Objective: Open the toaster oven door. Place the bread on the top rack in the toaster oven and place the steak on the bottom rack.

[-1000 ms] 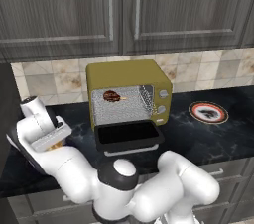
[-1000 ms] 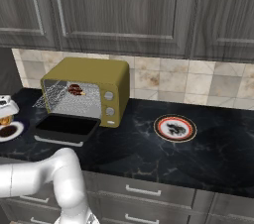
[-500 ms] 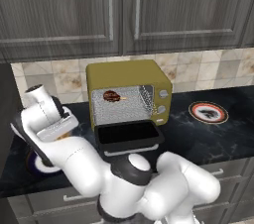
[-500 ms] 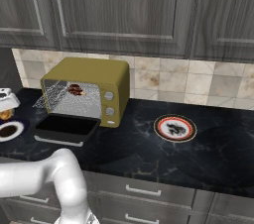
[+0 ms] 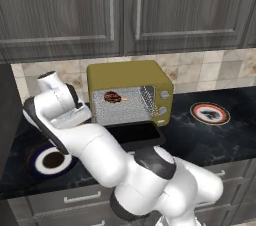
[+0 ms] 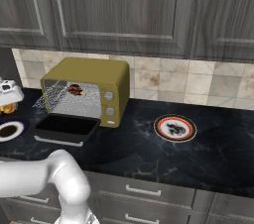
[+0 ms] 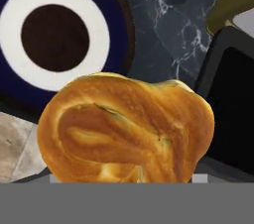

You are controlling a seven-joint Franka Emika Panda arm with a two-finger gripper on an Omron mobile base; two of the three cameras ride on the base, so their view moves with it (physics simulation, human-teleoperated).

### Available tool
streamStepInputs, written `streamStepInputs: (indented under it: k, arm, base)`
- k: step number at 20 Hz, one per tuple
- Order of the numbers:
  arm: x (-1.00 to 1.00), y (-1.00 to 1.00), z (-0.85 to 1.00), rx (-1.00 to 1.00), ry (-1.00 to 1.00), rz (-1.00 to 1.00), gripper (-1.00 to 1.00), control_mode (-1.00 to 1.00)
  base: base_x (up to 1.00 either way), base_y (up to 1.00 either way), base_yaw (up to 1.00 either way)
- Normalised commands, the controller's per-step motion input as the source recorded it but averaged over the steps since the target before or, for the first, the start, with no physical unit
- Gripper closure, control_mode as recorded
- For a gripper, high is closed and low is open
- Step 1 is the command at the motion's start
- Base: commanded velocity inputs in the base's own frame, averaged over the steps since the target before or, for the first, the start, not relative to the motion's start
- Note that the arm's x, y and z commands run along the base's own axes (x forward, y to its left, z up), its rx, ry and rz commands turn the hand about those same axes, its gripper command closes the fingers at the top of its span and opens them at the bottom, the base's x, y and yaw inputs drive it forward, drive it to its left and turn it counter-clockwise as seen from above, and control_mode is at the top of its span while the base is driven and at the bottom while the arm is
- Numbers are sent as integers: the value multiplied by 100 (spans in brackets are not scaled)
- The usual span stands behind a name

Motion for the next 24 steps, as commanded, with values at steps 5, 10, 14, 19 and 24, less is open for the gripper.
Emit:
streamStepInputs:
  k: [5,10,14,19,24]
  arm:
    - [-2,-52,39,0,0,-12,100,-100]
    - [4,-50,28,0,0,-13,100,-100]
    - [11,-48,26,0,0,-12,100,-100]
    - [22,-43,14,0,0,-11,100,-100]
    - [27,-43,5,0,-3,-6,100,-100]
  base:
    - [0,0,0]
    - [0,0,0]
    - [0,0,0]
    - [0,0,0]
    - [0,0,0]
